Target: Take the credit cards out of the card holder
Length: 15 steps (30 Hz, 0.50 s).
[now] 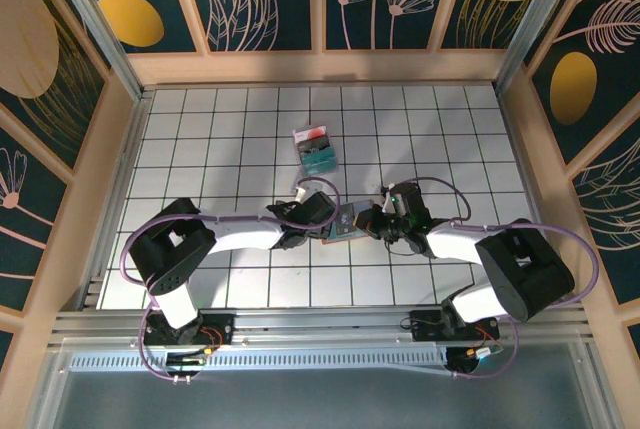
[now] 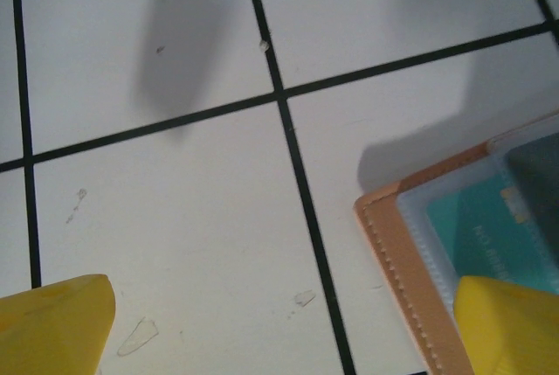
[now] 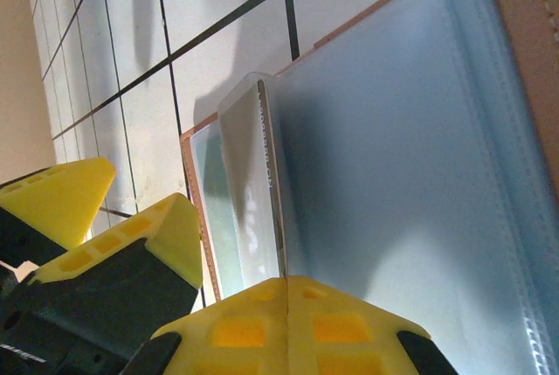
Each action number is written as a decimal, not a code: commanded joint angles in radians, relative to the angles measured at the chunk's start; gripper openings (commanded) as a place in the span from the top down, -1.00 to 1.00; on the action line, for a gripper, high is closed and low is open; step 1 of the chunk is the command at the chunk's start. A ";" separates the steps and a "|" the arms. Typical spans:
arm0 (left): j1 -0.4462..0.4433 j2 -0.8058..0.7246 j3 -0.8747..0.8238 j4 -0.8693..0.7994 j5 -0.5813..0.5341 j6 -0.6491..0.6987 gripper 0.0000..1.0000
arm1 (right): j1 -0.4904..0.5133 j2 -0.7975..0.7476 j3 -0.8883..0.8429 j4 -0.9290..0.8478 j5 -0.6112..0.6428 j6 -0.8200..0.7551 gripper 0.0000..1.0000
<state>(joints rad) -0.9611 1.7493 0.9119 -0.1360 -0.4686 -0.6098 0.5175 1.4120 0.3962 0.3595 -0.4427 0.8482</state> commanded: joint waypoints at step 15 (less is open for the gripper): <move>0.004 0.075 0.038 -0.016 0.024 0.033 -0.98 | -0.025 -0.012 -0.017 0.034 -0.018 -0.027 0.74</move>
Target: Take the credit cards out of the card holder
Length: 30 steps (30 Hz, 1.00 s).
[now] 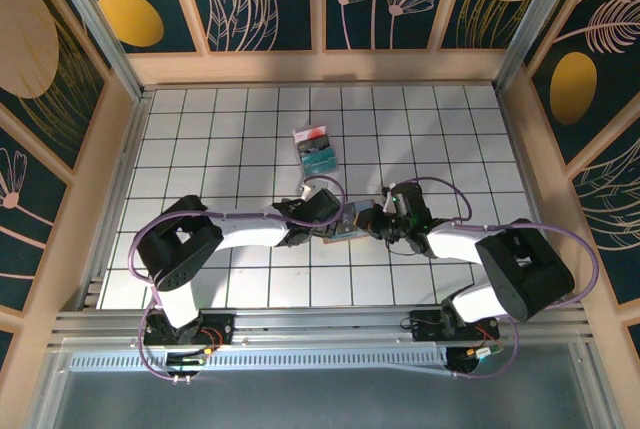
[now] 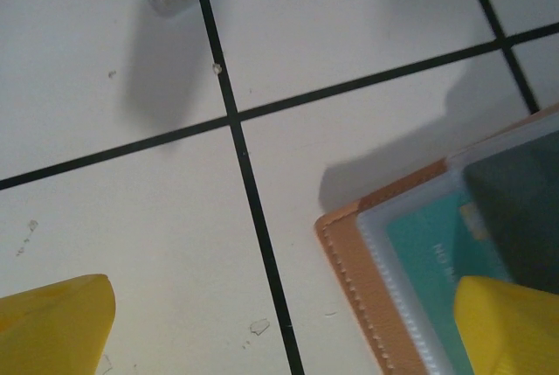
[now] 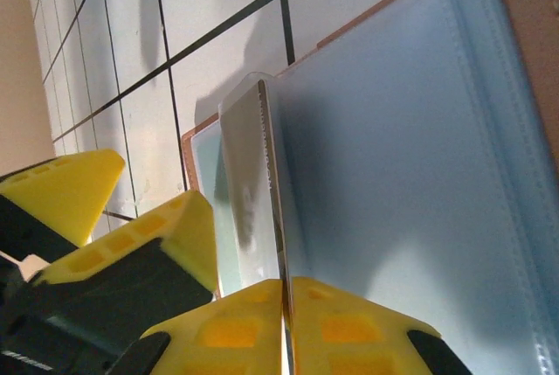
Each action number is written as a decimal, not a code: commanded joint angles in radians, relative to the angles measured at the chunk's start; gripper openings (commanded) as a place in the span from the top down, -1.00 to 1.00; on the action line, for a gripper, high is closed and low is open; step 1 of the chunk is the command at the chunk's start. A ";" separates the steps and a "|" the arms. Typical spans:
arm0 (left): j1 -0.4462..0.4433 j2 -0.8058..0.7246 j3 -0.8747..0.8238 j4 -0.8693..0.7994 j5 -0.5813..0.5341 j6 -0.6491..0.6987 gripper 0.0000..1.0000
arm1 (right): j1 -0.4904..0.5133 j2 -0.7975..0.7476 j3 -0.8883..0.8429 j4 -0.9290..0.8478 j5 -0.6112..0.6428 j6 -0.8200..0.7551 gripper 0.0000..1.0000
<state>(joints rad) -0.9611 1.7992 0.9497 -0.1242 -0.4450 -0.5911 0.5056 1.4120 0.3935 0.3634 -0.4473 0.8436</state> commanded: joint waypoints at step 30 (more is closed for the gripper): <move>0.004 0.055 -0.034 -0.032 0.003 0.020 -0.98 | -0.070 0.154 0.022 0.232 -0.190 -0.042 0.71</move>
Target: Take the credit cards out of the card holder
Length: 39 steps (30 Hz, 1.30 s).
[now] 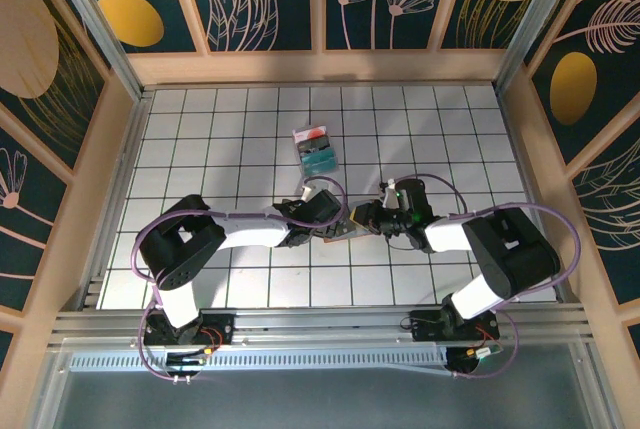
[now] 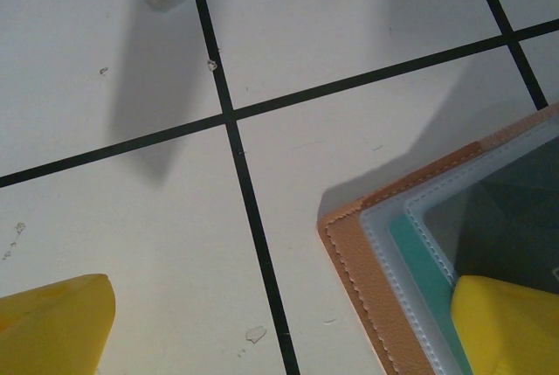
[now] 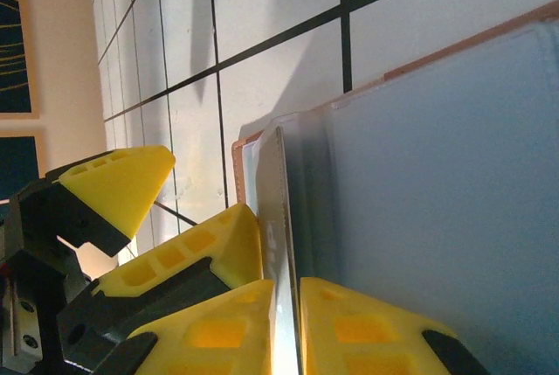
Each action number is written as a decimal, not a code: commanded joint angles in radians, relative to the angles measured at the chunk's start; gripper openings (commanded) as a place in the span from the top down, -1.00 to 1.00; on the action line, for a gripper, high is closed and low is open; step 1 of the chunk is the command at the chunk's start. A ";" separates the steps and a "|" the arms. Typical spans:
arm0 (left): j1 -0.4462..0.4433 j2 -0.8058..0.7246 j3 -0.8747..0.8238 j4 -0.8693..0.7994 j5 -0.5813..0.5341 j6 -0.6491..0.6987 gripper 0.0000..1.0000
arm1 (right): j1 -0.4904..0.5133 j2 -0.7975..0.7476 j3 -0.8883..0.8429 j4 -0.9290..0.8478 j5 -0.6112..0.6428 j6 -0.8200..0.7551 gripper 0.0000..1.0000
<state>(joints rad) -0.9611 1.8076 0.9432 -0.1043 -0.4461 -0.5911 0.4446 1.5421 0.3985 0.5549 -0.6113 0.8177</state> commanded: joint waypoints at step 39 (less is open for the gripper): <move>0.004 0.060 -0.030 -0.082 -0.011 0.017 -0.98 | -0.083 0.001 -0.060 0.157 -0.075 0.055 0.97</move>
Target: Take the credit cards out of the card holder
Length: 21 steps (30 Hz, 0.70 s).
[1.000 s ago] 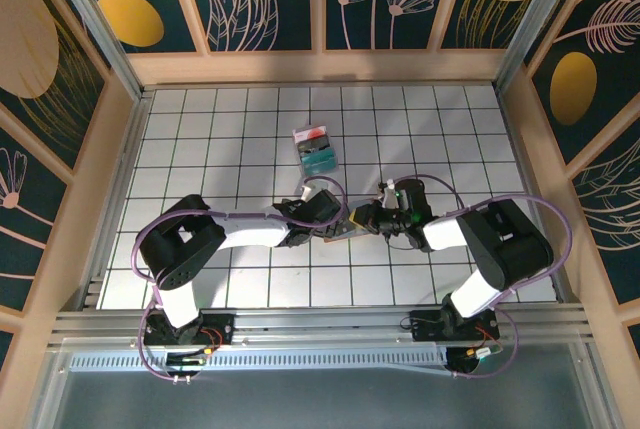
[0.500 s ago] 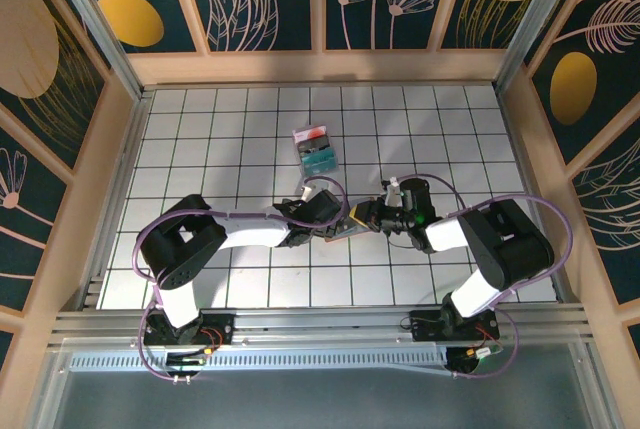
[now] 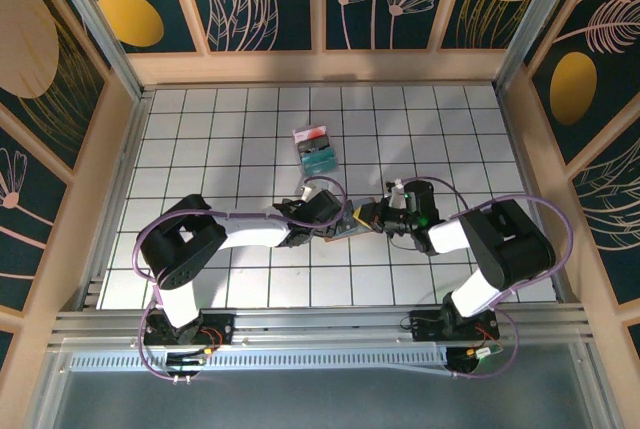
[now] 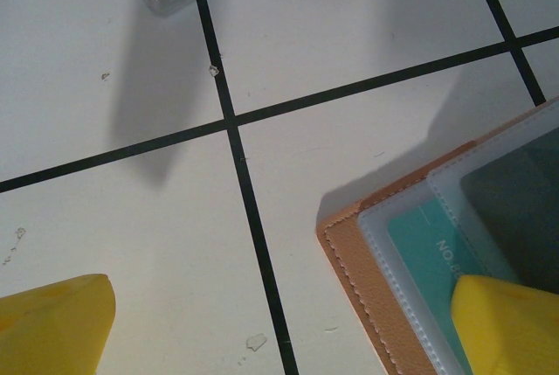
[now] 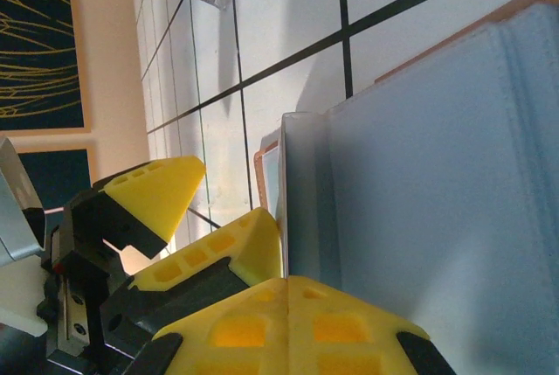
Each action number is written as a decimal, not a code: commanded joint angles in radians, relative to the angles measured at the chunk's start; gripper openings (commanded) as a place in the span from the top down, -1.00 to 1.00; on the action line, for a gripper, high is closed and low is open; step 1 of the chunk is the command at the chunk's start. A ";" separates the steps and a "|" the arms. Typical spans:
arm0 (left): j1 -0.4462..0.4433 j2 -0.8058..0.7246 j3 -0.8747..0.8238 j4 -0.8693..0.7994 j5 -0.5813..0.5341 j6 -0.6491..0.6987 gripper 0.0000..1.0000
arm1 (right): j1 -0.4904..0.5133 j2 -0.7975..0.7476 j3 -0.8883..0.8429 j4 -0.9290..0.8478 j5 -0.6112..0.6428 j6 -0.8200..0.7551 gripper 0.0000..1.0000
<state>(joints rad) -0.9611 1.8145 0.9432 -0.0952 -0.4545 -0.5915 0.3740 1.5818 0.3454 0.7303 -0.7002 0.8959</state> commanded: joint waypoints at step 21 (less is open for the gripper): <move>0.004 -0.018 0.013 -0.097 -0.039 0.005 -0.98 | -0.072 -0.294 0.016 -0.329 0.169 -0.141 1.00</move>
<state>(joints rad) -0.9611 1.8126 0.9482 -0.0990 -0.4644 -0.5915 0.3164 1.3327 0.3466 0.4488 -0.5648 0.7876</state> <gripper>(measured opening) 0.988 0.052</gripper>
